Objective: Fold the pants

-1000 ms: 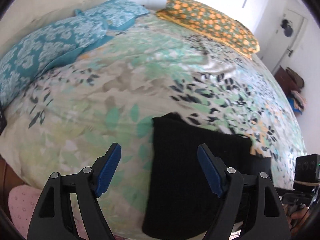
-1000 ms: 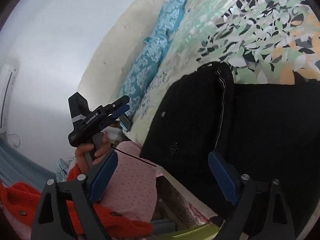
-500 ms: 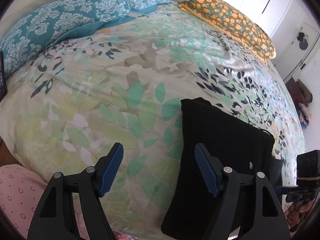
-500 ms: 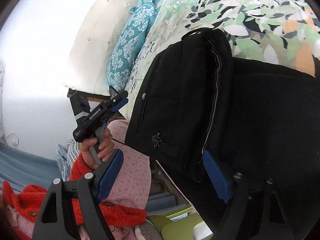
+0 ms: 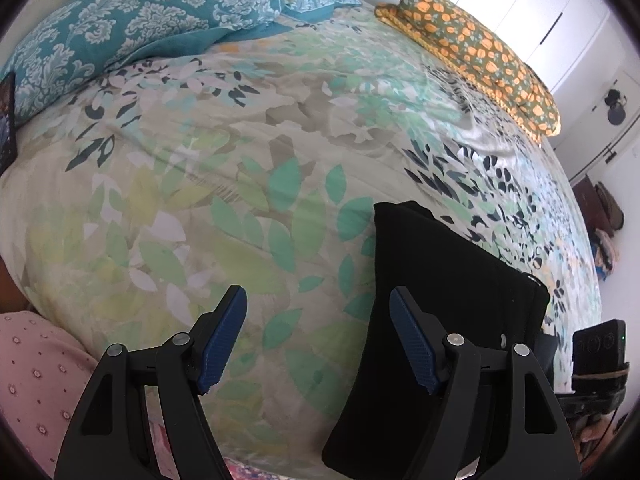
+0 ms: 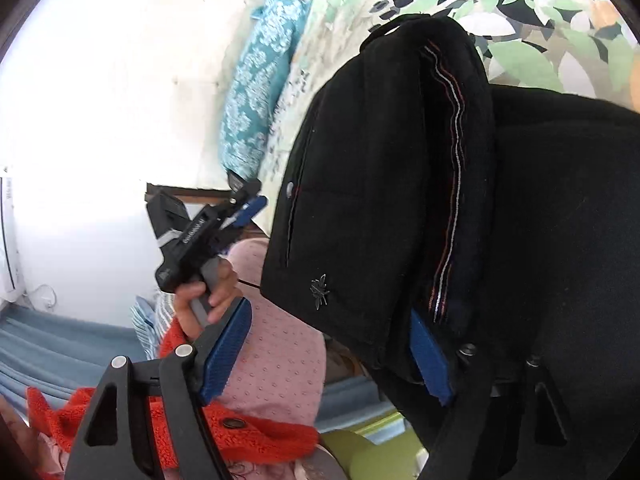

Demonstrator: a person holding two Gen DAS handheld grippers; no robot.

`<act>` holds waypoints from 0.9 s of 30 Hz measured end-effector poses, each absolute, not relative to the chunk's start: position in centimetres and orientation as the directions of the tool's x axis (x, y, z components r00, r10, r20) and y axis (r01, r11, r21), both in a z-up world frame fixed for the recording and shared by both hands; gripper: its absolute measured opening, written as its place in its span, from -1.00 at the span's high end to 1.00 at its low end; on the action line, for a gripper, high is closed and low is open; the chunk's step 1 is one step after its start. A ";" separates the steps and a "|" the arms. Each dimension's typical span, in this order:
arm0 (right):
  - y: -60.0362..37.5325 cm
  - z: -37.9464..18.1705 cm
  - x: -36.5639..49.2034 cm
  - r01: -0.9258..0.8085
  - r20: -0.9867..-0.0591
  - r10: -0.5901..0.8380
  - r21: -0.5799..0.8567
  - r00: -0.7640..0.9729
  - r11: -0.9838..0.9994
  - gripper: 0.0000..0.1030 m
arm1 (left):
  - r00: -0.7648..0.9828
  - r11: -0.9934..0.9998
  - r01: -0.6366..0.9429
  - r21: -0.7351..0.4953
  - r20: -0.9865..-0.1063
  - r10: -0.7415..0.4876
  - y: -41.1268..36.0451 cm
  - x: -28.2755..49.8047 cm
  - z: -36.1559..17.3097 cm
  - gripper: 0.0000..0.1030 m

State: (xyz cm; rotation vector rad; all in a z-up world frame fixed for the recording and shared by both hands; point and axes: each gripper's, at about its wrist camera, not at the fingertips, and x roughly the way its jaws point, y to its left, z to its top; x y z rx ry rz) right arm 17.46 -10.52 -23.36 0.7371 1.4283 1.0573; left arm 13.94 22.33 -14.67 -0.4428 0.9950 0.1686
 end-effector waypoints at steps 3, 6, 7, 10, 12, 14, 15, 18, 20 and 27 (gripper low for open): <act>-11.3 -23.9 17.2 -0.055 -0.471 0.878 0.882 -0.080 0.468 0.60 | 0.531 0.897 -0.341 -0.281 -0.845 -0.062 22.3 14.1 -14.9 -0.47; -12.3 -21.4 16.8 -0.088 -0.448 0.894 0.892 -0.026 0.444 0.65 | 0.530 0.900 -0.339 -0.273 -0.846 -0.057 22.2 14.0 -14.8 -0.47; -12.7 -20.1 16.7 -0.108 -0.435 0.900 0.896 -0.007 0.432 0.65 | 0.534 0.901 -0.336 -0.274 -0.844 -0.058 22.2 13.8 -14.7 -0.47; -14.4 -16.1 16.8 -0.175 -0.435 0.900 0.884 0.034 0.434 0.67 | 0.547 0.902 -0.325 -0.283 -0.834 -0.064 22.1 13.5 -14.1 -0.47; -15.2 -13.6 16.8 -0.231 -0.451 0.892 0.863 0.047 0.449 0.67 | 0.558 0.903 -0.315 -0.290 -0.827 -0.071 21.9 13.3 -13.7 -0.47; -16.2 -11.7 16.5 -0.272 -0.471 0.880 0.841 0.058 0.468 0.68 | 0.566 0.907 -0.301 -0.294 -0.821 -0.079 21.6 13.1 -13.4 -0.47; -16.9 -10.9 16.4 -0.287 -0.484 0.873 0.828 0.065 0.481 0.68 | 0.571 0.910 -0.290 -0.295 -0.817 -0.083 21.3 13.1 -13.1 -0.47; -19.6 -9.9 16.1 -0.296 -0.526 0.846 0.796 0.090 0.527 0.68 | 0.585 0.925 -0.247 -0.287 -0.806 -0.094 20.2 12.9 -12.4 -0.47; -20.9 -9.8 15.6 -0.284 -0.557 0.823 0.777 0.107 0.562 0.68 | 0.594 0.937 -0.210 -0.278 -0.798 -0.103 19.1 12.7 -11.9 -0.47; -24.5 -12.9 14.0 -0.177 -0.623 0.766 0.745 0.159 0.643 0.68 | 0.591 0.966 -0.070 -0.248 -0.791 -0.160 14.8 12.6 -11.0 -0.47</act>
